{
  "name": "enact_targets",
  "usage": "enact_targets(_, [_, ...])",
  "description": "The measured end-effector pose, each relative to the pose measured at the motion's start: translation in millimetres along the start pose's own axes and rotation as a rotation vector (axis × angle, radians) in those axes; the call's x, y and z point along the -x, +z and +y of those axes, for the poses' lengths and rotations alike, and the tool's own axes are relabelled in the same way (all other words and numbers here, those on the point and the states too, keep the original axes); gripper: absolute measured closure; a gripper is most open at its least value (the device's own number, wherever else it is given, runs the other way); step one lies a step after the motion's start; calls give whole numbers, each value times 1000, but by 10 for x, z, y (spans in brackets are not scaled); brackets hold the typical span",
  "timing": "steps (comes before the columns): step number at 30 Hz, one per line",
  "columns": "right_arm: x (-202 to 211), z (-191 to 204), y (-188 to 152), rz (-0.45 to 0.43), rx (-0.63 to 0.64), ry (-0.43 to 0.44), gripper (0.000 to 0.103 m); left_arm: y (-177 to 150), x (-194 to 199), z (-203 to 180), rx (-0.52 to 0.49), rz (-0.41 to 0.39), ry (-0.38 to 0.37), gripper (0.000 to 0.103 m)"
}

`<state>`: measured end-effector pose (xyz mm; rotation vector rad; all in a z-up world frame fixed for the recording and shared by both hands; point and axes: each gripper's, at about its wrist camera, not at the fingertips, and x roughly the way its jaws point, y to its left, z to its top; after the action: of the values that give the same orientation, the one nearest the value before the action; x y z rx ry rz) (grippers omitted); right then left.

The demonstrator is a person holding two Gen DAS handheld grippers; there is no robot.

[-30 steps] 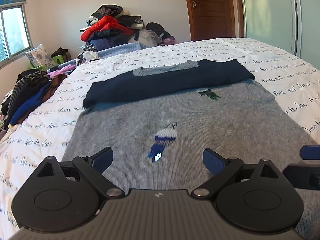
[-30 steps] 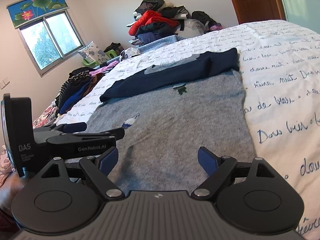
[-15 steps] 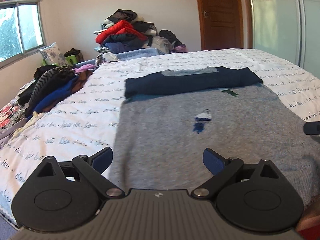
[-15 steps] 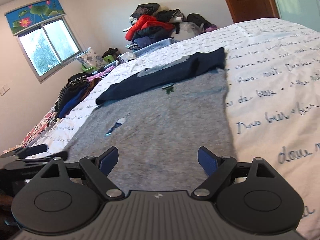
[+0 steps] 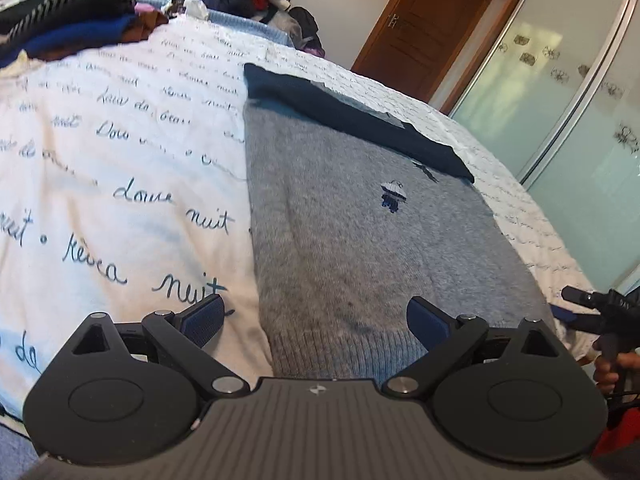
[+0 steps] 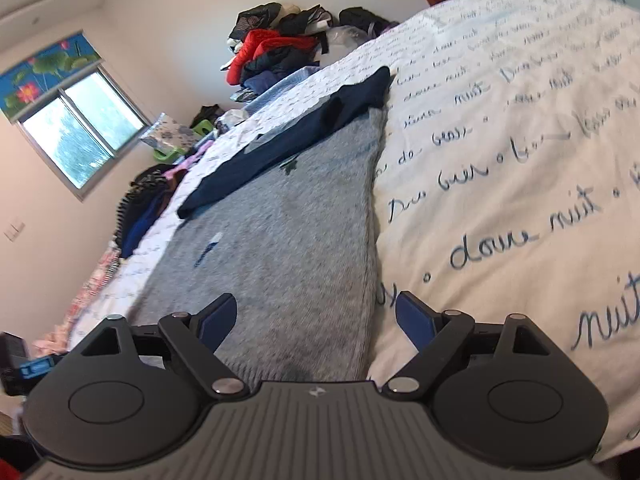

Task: Fold small clothes

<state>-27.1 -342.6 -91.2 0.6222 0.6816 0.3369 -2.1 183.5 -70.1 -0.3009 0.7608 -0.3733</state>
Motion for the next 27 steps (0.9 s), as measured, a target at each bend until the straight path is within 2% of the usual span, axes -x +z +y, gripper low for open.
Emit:
enact_targets(6, [105,-215,-77,47,-78,148,16,-95,-97,173,54,20,-173,6])
enact_targets(9, [120,-288,-123,70,-109,214,16,-128,-121,242,79,5,-227,6])
enact_targets(14, [34,-285,-207,140,-127,310,16,-115,-170,366,179,-6,-325,6])
enact_targets(20, [-138,-275,-278,170,-194,421,14,-120,-262,357,220,2,-405,6])
enact_targets(25, [-209,-286,-242,156,-268,525,15,-99,-377,252,213,14,-434,6])
enact_targets(27, [-233,-245,-226,152,-262,557,15,-104,-388,249,204,20,-443,6])
